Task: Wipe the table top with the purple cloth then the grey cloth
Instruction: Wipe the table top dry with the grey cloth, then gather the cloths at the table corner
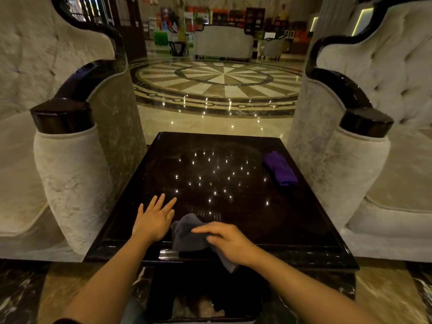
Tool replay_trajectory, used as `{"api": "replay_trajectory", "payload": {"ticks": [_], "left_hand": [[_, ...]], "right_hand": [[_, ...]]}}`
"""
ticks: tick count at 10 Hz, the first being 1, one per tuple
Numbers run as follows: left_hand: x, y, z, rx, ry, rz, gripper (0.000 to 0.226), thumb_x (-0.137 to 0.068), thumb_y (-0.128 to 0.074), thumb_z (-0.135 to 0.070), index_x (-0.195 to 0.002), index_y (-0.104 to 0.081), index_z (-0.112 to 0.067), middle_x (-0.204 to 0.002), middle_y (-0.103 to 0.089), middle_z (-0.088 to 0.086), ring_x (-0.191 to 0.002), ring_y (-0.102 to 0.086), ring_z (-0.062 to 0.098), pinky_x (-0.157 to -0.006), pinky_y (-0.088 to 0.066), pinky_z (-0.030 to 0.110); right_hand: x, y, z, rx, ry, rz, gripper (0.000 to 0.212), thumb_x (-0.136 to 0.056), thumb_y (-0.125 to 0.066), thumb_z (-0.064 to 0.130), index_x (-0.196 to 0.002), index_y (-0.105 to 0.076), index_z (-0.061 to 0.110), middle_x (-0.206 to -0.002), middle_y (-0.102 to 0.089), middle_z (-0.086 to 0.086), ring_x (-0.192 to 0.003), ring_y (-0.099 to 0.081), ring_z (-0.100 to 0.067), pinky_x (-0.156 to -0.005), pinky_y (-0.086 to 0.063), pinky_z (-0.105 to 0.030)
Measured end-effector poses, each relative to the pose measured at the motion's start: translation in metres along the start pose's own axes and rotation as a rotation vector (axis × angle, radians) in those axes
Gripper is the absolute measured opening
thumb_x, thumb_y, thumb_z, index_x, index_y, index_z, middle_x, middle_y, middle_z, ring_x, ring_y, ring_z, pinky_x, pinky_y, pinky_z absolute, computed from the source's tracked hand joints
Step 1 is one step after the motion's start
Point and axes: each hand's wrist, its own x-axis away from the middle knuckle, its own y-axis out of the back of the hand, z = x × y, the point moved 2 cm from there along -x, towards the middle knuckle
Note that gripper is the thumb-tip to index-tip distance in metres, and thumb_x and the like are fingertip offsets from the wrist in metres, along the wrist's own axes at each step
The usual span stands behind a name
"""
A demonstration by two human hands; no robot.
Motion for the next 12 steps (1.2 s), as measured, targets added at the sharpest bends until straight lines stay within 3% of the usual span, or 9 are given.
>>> {"api": "replay_trajectory", "payload": {"ticks": [2,3,4,5,6,7,8,10,12], "left_hand": [[0.002,0.001,-0.003,-0.006,-0.004,-0.01,0.048,-0.097,-0.014,-0.041,-0.143,-0.005,-0.036,-0.157,0.001,0.002,-0.144,0.006,0.02,-0.116,0.0,0.048],[0.002,0.0,-0.002,-0.009,-0.003,-0.015,0.048,-0.097,-0.014,-0.041,-0.143,-0.005,-0.035,-0.157,0.001,0.002,-0.144,0.006,0.02,-0.116,0.0,0.048],[0.001,0.0,-0.001,-0.011,-0.008,-0.028,0.047,-0.097,-0.015,-0.04,-0.143,-0.006,-0.035,-0.157,0.0,0.002,-0.144,0.005,0.021,-0.116,0.0,0.049],[0.001,-0.001,0.001,-0.002,-0.009,-0.029,0.047,-0.097,-0.015,-0.041,-0.143,-0.008,-0.036,-0.157,-0.001,0.002,-0.144,0.004,0.021,-0.116,-0.001,0.049],[0.001,0.0,0.001,0.002,-0.008,-0.025,0.047,-0.097,-0.015,-0.041,-0.143,-0.007,-0.036,-0.157,-0.001,0.002,-0.144,0.005,0.02,-0.116,0.0,0.049],[0.002,0.001,0.0,0.008,-0.006,-0.025,0.047,-0.097,-0.015,-0.041,-0.143,-0.008,-0.036,-0.157,-0.001,0.002,-0.144,0.005,0.02,-0.116,0.0,0.049],[0.003,0.001,0.001,0.003,-0.003,-0.015,0.047,-0.097,-0.015,-0.041,-0.143,-0.008,-0.036,-0.157,0.0,0.002,-0.144,0.005,0.02,-0.116,0.0,0.049],[0.003,0.003,-0.001,-0.018,0.011,0.011,0.047,-0.096,-0.014,-0.042,-0.143,-0.006,-0.037,-0.157,0.001,0.001,-0.144,0.006,0.02,-0.116,0.001,0.049],[0.002,0.014,-0.008,-0.093,0.03,0.1,0.049,-0.097,-0.014,-0.04,-0.144,-0.002,-0.035,-0.157,0.003,0.004,-0.144,0.004,0.025,-0.115,-0.005,0.053]], "right_hand": [[0.011,0.077,0.005,-0.235,-0.019,-0.356,0.044,-0.083,-0.04,-0.017,-0.121,-0.046,0.006,-0.118,-0.049,-0.003,-0.101,-0.051,0.002,-0.083,-0.035,0.004],[0.024,0.133,-0.006,-0.172,-0.037,-0.58,0.042,-0.084,-0.039,-0.017,-0.122,-0.047,-0.001,-0.119,-0.048,-0.004,-0.103,-0.051,-0.004,-0.079,-0.035,0.005],[0.035,0.17,-0.019,-0.006,-0.069,-0.686,0.042,-0.086,-0.041,-0.011,-0.122,-0.05,0.006,-0.122,-0.051,-0.006,-0.113,-0.045,-0.015,-0.081,-0.033,0.005],[0.041,0.194,-0.044,0.228,-0.169,-0.739,0.039,-0.088,-0.042,-0.005,-0.125,-0.049,0.005,-0.132,-0.05,-0.019,-0.122,-0.046,-0.028,-0.101,-0.03,-0.024],[0.039,0.187,-0.067,0.334,-0.321,-0.635,0.04,-0.092,-0.041,0.002,-0.132,-0.039,0.004,-0.139,-0.042,-0.024,-0.127,-0.041,-0.034,-0.107,-0.028,-0.035],[0.036,0.163,-0.105,0.505,-0.566,-0.365,0.05,-0.096,-0.034,0.02,-0.141,-0.016,0.009,-0.148,-0.024,-0.025,-0.128,-0.036,-0.042,-0.102,-0.032,-0.043],[0.04,0.156,-0.127,0.632,-0.689,-0.285,0.053,-0.096,-0.025,0.039,-0.143,-0.004,0.024,-0.155,-0.004,-0.01,-0.138,-0.017,-0.035,-0.111,-0.016,-0.057],[0.043,0.159,-0.126,0.653,-0.785,-0.184,0.054,-0.095,-0.017,0.047,-0.142,0.005,0.03,-0.156,0.008,-0.003,-0.142,0.001,-0.03,-0.11,0.0,-0.06],[0.032,0.167,-0.101,0.884,-0.848,-0.057,0.052,-0.096,-0.019,0.042,-0.143,-0.003,0.027,-0.156,0.006,-0.005,-0.14,-0.005,-0.035,-0.112,-0.015,-0.054]]}}
